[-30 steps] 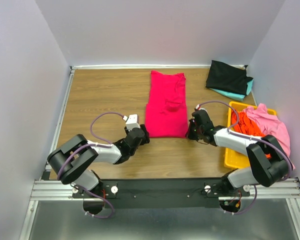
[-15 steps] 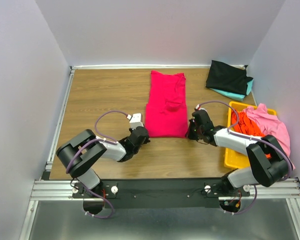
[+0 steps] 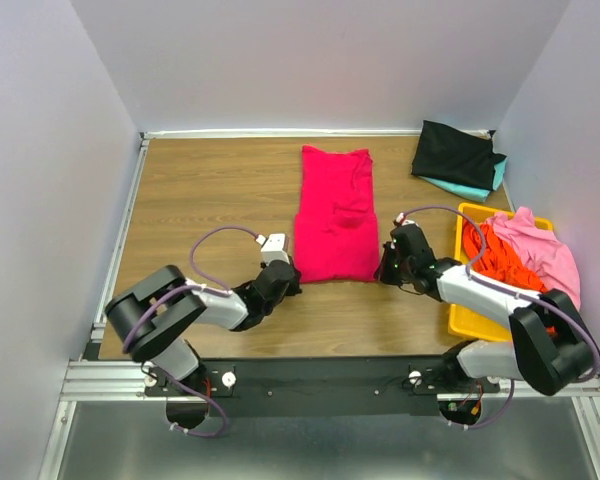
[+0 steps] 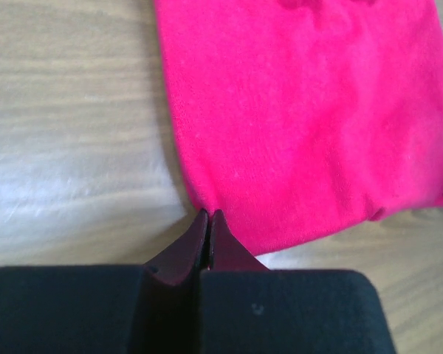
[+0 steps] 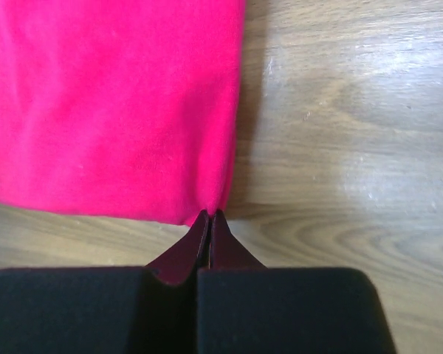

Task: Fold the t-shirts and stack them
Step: Fold the tshirt

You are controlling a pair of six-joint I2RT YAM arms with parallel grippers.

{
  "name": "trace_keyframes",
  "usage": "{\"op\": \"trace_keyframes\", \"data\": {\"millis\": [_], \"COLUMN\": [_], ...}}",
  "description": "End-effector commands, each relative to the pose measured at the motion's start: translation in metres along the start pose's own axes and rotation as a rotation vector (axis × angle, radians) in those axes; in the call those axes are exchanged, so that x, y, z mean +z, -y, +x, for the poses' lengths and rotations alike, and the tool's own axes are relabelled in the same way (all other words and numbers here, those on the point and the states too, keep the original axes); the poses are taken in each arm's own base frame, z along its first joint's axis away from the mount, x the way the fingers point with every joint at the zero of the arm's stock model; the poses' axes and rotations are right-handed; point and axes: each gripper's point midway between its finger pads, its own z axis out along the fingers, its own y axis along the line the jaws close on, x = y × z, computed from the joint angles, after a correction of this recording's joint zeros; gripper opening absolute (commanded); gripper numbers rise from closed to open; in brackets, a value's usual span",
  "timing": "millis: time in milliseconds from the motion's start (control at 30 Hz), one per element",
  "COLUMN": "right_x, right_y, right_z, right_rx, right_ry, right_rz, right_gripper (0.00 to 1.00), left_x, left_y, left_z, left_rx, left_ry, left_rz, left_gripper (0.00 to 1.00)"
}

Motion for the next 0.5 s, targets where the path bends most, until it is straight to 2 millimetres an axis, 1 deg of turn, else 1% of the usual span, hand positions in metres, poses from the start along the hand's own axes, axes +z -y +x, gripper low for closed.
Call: {"op": "trace_keyframes", "data": {"millis": [0,33,67,100,133,167,200,233,367,467], "right_x": [-0.015,-0.021,-0.025,-0.028,-0.035,-0.039,-0.042,-0.047,-0.057,-0.063], "right_y": [0.004,0.002,0.006,0.008,0.007,0.007,0.004,0.001,-0.003,-0.006], "right_z": [0.006,0.001,0.002,0.001,-0.004,-0.005,-0.006,-0.010,-0.014,-0.015], "right_rx": [-0.019,-0.022,-0.021,-0.021,-0.018,-0.011,-0.008,-0.006,-0.001,-0.002], "right_ry": [-0.011,0.012,0.011,0.019,0.046,0.055,0.060,0.081,0.092,0.094], "right_rz": [0.009,0.002,0.021,0.026,0.021,0.020,0.005,-0.010,-0.028,-0.043], "right_gripper": [0.01,0.00,0.01,0.01,0.01,0.00,0.01,0.00,0.01,0.01], "left_x": [-0.022,-0.026,-0.031,-0.034,-0.037,-0.040,-0.045,-0.048,-0.062,-0.068], "left_y": [-0.006,-0.004,-0.001,0.001,0.001,0.001,0.005,0.006,0.021,0.023], "left_z": [0.010,0.010,0.003,0.001,0.000,-0.003,-0.009,-0.010,-0.020,-0.022], "left_rx": [0.041,0.045,0.041,0.044,0.046,0.046,0.038,0.041,0.028,0.021], "left_ry": [-0.063,-0.062,-0.051,-0.049,-0.045,-0.039,-0.024,-0.022,-0.004,-0.002], "left_rz": [0.018,0.026,0.037,0.043,0.048,0.050,0.067,0.075,0.143,0.149], "left_gripper": [0.00,0.00,0.00,0.00,0.00,0.00,0.00,0.00,0.00,0.00]}}
